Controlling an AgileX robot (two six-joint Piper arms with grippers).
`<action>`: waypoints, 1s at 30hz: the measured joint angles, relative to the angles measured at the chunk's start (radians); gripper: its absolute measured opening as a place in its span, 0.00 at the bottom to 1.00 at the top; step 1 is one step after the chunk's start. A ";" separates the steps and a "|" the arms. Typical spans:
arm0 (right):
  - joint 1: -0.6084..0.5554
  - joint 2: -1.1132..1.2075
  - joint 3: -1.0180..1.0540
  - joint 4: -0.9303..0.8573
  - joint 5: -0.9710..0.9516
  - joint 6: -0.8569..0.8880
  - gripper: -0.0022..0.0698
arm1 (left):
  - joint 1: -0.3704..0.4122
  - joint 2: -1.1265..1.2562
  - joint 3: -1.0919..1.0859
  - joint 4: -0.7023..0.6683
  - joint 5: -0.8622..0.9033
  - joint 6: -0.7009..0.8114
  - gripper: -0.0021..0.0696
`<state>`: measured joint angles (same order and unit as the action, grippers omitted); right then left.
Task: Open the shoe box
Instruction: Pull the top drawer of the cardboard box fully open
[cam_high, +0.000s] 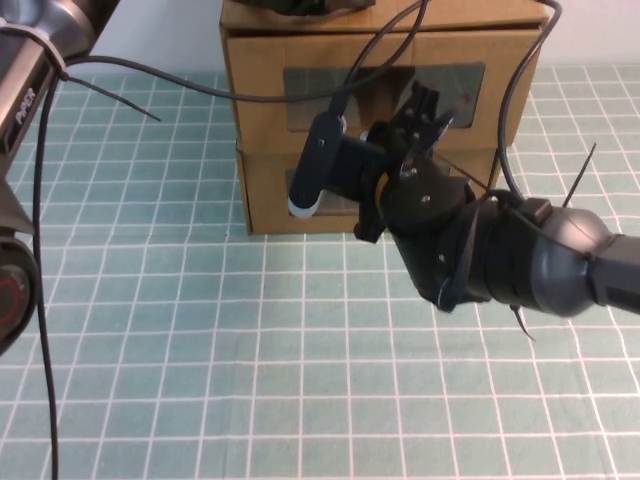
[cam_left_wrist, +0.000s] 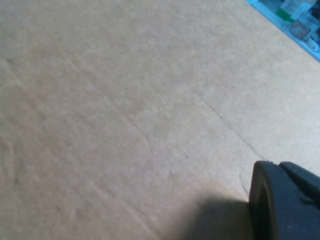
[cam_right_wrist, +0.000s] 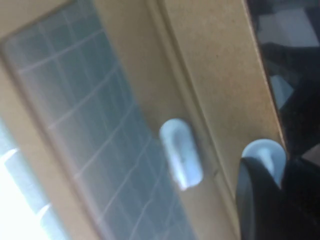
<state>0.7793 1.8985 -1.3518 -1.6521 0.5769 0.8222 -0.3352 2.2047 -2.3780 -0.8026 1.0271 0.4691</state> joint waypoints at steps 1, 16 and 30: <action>0.013 -0.013 0.017 0.010 0.008 0.000 0.13 | 0.000 0.000 0.000 0.001 0.000 0.000 0.02; 0.256 -0.309 0.326 0.209 0.112 0.006 0.13 | 0.001 0.000 0.000 0.006 0.004 0.000 0.02; 0.283 -0.342 0.292 0.402 0.099 0.058 0.36 | 0.001 0.000 0.000 0.009 0.004 0.000 0.02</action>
<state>1.0627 1.5565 -1.0596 -1.2498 0.6761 0.8805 -0.3346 2.2047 -2.3780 -0.7939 1.0311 0.4691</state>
